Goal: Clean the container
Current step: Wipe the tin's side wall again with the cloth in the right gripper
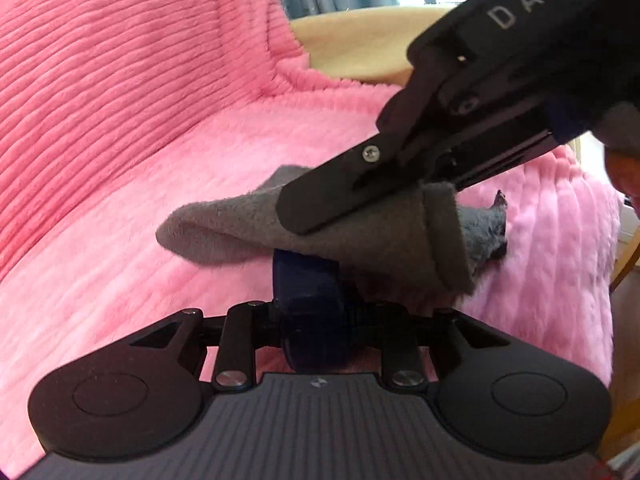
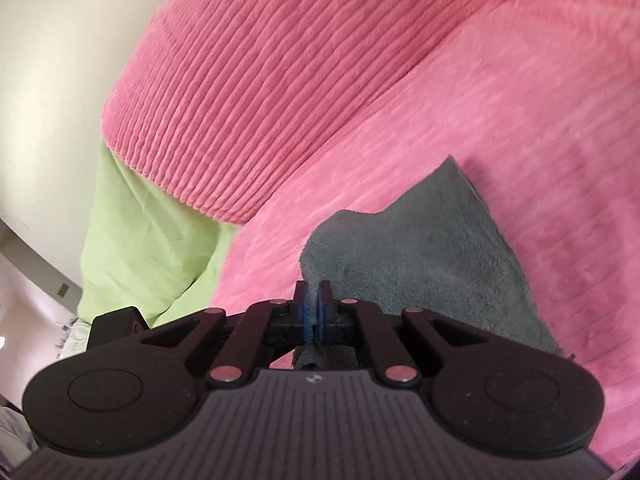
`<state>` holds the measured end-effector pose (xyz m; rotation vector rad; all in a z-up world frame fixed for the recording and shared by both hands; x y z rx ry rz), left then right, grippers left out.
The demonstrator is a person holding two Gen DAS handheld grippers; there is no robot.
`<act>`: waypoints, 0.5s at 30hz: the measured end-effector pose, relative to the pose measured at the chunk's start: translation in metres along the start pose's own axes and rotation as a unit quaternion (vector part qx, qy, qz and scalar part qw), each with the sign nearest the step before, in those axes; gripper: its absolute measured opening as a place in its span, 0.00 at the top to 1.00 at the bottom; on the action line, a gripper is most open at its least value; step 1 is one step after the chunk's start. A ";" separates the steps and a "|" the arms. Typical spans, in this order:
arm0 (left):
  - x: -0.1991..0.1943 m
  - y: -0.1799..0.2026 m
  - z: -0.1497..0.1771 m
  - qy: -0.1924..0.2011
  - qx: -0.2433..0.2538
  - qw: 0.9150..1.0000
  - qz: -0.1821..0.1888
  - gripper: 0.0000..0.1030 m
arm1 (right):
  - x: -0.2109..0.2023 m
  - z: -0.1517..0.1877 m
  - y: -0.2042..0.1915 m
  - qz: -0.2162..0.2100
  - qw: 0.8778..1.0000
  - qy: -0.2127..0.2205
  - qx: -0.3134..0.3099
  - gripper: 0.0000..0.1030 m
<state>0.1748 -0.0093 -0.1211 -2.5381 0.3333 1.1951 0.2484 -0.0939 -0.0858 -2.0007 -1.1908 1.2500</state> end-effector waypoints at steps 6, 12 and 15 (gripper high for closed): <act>0.000 0.008 0.002 -0.008 0.033 0.999 -0.020 0.71 | 0.016 0.007 0.001 -0.002 0.999 -0.039 0.002 0.99; 0.002 0.010 0.002 -0.010 0.039 0.999 -0.023 0.71 | 0.029 0.003 0.022 0.014 0.999 -0.032 0.025 0.98; 0.003 0.010 0.000 -0.011 0.041 0.999 -0.025 0.71 | 0.033 0.002 0.030 0.024 0.999 -0.031 0.031 0.98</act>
Point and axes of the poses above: each gripper's, at about its wrist camera, not at the fingertips, and x roughly the way its jaws point, y to its right, z to its underside, the point moved 7 cm from there along x, roughly the way its jaws point, and after that the axes turned 11 degrees about -y, right-handed, at the moved point
